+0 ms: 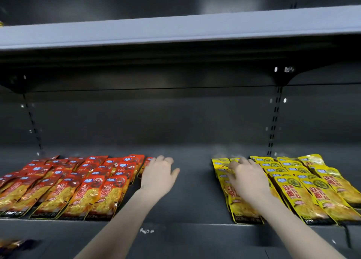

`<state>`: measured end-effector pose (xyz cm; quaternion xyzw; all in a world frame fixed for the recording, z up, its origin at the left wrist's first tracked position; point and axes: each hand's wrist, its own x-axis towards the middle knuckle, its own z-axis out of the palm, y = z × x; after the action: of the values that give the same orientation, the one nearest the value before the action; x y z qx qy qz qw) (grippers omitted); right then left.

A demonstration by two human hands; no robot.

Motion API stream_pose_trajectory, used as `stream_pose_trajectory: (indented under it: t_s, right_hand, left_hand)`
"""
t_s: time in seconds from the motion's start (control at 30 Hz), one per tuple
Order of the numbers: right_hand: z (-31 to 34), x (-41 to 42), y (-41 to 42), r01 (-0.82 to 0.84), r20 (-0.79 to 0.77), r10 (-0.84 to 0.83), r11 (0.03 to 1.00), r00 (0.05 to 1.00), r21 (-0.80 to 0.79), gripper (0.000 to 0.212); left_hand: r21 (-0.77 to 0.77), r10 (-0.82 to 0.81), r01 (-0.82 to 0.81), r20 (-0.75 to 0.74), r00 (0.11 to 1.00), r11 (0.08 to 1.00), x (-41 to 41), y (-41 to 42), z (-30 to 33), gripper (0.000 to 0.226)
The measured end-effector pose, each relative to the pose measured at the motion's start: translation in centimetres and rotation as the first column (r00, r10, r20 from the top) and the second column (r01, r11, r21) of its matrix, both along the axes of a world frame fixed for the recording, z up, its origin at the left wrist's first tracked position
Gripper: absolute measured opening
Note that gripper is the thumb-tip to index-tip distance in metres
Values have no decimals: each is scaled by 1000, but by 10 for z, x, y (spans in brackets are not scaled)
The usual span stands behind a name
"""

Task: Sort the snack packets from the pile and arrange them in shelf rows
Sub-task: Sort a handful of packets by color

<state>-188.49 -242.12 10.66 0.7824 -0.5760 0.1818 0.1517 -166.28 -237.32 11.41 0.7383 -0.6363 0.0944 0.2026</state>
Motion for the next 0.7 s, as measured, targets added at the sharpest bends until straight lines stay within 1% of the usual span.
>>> stream_pose_trajectory:
  t_s: [0.07,0.17,0.27,0.33,0.4,0.47,0.53,0.6,0.7]
  right_hand:
    - [-2,-18,13,39,20,-39,999,999,0,29]
    - [-3,-48,26,101,13,-101,995,995,16,21]
    - [-4,-82,37,173,-10,-173,984,985,32,23]
    - [-3,-106,42,203,-4,-203,979,979,-9,23]
    - [-3,-133,43,225,-12,-226,974,974,-40,30]
    - [-3,-161,42,228,14,-227,973,974,-30,37]
    - [-3,-194,40,244,24,-243,969,970,-41,39]
    - [-4,-232,36,261,29,-260,964,965,-45,35]
    - [-5,-301,34,234,108,-227,970,968,-60,23]
  left_hand:
    - [-29,-44,43,-26,999,999,-8,9,-1,39]
    - [-71,-88,81,-103,991,994,-25,21,-1,39]
    - [-59,-130,124,-131,983,991,-56,26,4,39]
    - [-41,-161,156,-129,979,987,-82,26,9,39]
    - [-32,-192,190,-122,974,981,-110,24,14,39]
    - [-35,-215,212,-111,970,977,-141,20,17,40]
    - [-44,-237,233,-111,965,971,-175,14,19,40]
    - [-55,-256,251,-131,958,967,-215,7,19,40]
    - [-76,-283,274,-152,947,959,-289,-6,18,41]
